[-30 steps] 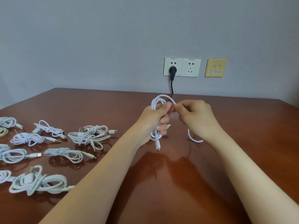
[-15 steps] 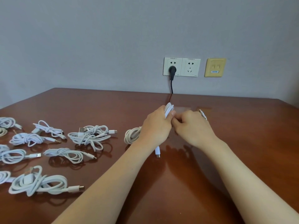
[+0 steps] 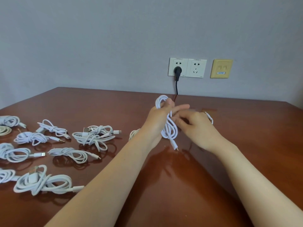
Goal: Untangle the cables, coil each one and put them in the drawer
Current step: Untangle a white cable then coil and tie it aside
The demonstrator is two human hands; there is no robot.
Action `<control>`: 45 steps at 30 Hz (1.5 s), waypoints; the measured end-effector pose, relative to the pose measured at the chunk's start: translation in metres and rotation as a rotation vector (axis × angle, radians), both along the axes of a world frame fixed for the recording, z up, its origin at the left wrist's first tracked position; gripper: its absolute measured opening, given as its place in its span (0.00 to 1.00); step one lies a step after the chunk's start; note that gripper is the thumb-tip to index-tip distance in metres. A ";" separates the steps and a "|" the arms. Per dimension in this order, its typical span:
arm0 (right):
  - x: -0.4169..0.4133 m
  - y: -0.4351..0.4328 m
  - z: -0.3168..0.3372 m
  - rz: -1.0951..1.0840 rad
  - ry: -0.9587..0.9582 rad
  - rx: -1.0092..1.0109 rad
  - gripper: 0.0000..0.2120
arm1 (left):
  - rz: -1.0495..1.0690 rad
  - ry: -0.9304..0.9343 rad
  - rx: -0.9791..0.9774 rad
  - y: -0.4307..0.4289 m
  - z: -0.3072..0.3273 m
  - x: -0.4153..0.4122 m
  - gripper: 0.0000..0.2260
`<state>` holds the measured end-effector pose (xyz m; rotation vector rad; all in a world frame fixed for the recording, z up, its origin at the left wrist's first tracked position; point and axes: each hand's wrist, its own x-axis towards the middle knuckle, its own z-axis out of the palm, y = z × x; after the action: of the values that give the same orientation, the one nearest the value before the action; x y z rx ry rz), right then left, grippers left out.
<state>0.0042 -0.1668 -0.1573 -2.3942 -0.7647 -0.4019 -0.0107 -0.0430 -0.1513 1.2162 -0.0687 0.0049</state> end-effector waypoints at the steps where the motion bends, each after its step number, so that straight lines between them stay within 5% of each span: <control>1: 0.001 0.000 0.000 0.007 0.003 0.035 0.13 | -0.052 -0.002 -0.100 0.001 0.002 -0.002 0.14; 9: -0.007 0.013 0.000 0.101 0.137 0.148 0.20 | 0.035 0.002 -0.288 0.002 0.005 -0.006 0.15; 19: -0.020 0.017 0.002 0.067 0.120 -0.330 0.09 | 0.148 -0.031 -0.392 0.009 0.008 -0.003 0.15; 24: -0.012 0.012 0.001 0.110 0.184 -0.189 0.09 | 0.164 -0.058 -0.452 0.017 0.014 -0.002 0.15; 30: -0.007 0.003 0.006 0.200 0.409 0.372 0.11 | 0.183 -0.103 -0.560 0.029 0.018 0.000 0.16; 38: -0.017 0.019 0.002 0.230 0.370 0.118 0.08 | 0.159 -0.147 -0.549 0.026 0.015 0.002 0.16; 45: -0.022 0.013 0.012 0.274 0.363 0.138 0.06 | 0.177 -0.062 -0.345 0.026 0.016 0.002 0.14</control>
<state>-0.0177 -0.1539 -0.1449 -2.1112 -0.8470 0.0881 -0.0085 -0.0174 -0.1349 0.8736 -0.0133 0.2020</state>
